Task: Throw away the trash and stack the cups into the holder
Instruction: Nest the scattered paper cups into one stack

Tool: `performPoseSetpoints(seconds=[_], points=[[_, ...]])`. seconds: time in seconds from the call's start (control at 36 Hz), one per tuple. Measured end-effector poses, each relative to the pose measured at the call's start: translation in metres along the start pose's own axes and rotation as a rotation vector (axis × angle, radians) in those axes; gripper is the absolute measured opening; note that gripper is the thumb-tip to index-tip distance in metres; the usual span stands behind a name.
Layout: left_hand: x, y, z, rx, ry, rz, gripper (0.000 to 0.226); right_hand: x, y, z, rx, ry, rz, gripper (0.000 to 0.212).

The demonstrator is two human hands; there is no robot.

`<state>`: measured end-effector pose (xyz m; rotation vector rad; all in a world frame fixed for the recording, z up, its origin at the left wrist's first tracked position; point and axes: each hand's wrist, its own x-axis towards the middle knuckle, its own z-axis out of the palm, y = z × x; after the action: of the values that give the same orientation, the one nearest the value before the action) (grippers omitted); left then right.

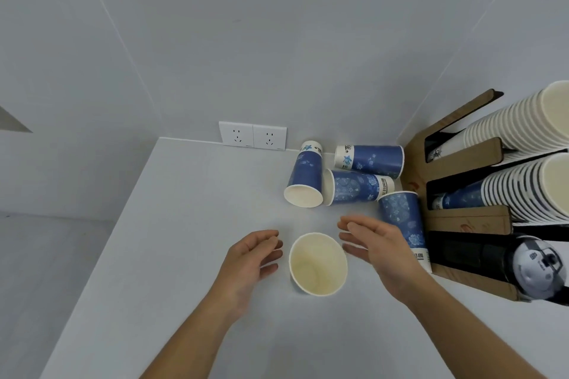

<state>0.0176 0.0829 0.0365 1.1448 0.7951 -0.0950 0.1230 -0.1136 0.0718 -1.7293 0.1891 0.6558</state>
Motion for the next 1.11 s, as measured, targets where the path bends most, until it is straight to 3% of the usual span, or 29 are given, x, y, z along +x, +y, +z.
performPoseSetpoints(seconds=[0.14, 0.44, 0.64, 0.78, 0.89, 1.11], points=[[0.027, 0.009, -0.002, 0.004, 0.047, 0.001, 0.016, 0.031, -0.017, 0.007, -0.154, 0.018, 0.013, 0.015], [0.099, 0.028, 0.019, 0.004, 0.092, -0.033, 0.008, 0.072, -0.038, 0.039, -0.562, -0.009, -0.124, 0.031], [0.129, 0.032, 0.032, 0.106, 0.082, -0.018, 0.018, 0.099, -0.037, 0.05, -0.736, -0.011, -0.145, 0.041], [0.133, 0.029, 0.039, 0.097, -0.004, -0.042, 0.02, 0.106, -0.037, 0.058, -0.738, 0.012, -0.185, 0.033], [0.133, 0.027, 0.038, 0.06, 0.024, -0.033, 0.023, 0.107, -0.038, 0.066, -0.738, 0.013, -0.225, 0.023], [0.121, 0.029, 0.03, -0.098, 0.051, 0.024, 0.021, 0.097, -0.044, 0.067, -0.675, -0.002, -0.261, 0.027]])
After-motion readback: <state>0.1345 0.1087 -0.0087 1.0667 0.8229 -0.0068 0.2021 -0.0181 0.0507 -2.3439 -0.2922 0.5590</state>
